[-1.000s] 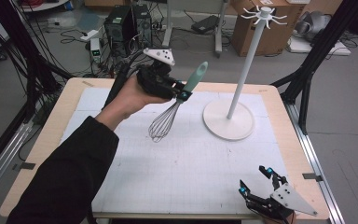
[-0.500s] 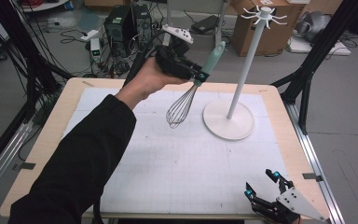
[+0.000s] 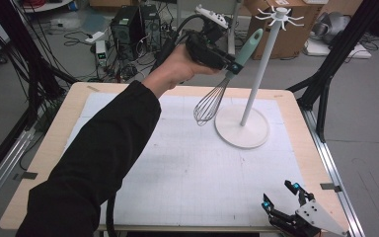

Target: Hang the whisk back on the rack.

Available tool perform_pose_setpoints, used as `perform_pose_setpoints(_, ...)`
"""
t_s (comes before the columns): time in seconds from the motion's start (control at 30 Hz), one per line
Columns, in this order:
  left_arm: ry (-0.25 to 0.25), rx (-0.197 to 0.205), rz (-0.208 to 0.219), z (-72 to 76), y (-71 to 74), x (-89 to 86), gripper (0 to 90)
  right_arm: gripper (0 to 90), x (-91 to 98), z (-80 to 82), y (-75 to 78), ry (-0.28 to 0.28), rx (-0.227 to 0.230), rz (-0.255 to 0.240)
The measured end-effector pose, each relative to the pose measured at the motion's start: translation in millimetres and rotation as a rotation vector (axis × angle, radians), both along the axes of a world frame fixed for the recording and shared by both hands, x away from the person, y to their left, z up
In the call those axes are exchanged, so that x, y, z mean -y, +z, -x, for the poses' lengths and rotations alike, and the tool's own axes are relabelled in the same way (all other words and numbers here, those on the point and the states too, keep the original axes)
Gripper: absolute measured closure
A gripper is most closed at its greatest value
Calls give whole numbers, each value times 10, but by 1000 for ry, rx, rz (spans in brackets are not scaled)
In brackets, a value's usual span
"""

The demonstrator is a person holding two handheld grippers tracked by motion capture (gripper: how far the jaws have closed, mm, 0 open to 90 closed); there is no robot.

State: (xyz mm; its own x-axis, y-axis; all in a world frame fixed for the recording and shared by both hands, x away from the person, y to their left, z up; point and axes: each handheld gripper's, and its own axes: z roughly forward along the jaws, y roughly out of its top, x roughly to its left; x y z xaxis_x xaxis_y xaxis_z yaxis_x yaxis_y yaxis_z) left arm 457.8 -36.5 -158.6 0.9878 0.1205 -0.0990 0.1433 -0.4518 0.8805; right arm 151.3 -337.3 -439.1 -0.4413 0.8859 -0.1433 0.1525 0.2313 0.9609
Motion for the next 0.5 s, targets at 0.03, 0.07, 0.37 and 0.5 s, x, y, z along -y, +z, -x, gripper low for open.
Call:
perform_pose_setpoints(0.03,-3,3,5,-17,11,17,696,194,4,0,-2,-2,-1,0)
perform_pose_setpoints(0.07,-4,-1,18,-32,20,29,696,194,6,-2,-5,-7,-4,0)
perform_pose_setpoints(0.37,-28,-35,38,-182,-40,134,696,194,18,-19,-19,-16,-20,11)
perform_pose_setpoints(0.5,-44,-37,66,-214,38,157,696,195,18,-21,-24,-20,-20,20)
